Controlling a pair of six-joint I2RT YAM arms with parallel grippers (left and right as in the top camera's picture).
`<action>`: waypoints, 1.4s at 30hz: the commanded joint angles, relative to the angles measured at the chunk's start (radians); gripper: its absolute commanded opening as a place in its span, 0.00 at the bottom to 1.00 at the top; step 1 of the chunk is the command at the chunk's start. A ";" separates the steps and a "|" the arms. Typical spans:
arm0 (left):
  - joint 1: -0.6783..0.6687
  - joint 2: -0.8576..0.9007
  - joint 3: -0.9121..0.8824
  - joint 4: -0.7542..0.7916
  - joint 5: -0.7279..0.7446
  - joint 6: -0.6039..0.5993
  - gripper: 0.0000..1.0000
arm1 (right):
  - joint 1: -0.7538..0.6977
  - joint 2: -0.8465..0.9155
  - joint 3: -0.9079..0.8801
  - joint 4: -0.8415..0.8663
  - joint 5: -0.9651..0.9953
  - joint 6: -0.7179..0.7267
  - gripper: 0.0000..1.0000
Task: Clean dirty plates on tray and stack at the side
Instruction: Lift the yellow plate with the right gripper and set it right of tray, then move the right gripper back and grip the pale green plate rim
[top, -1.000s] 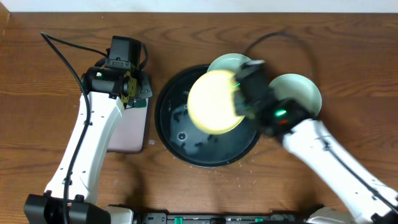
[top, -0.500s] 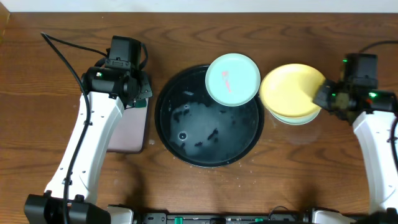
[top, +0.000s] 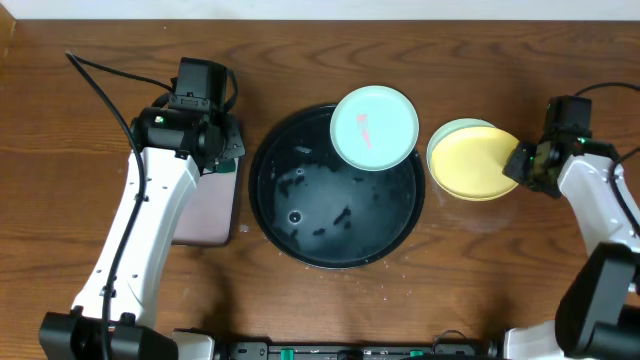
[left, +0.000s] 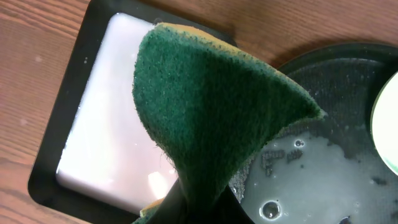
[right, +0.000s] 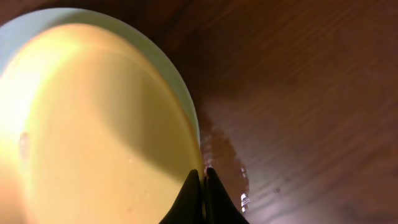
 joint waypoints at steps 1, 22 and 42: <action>0.003 0.005 0.003 0.002 -0.012 -0.014 0.08 | -0.003 0.038 0.000 0.017 -0.008 -0.015 0.06; 0.003 0.005 0.003 0.014 -0.008 -0.022 0.07 | 0.268 0.165 0.457 -0.036 -0.192 -0.260 0.62; 0.003 0.005 0.003 0.014 -0.008 -0.029 0.07 | 0.375 0.576 0.729 -0.114 -0.256 -0.456 0.67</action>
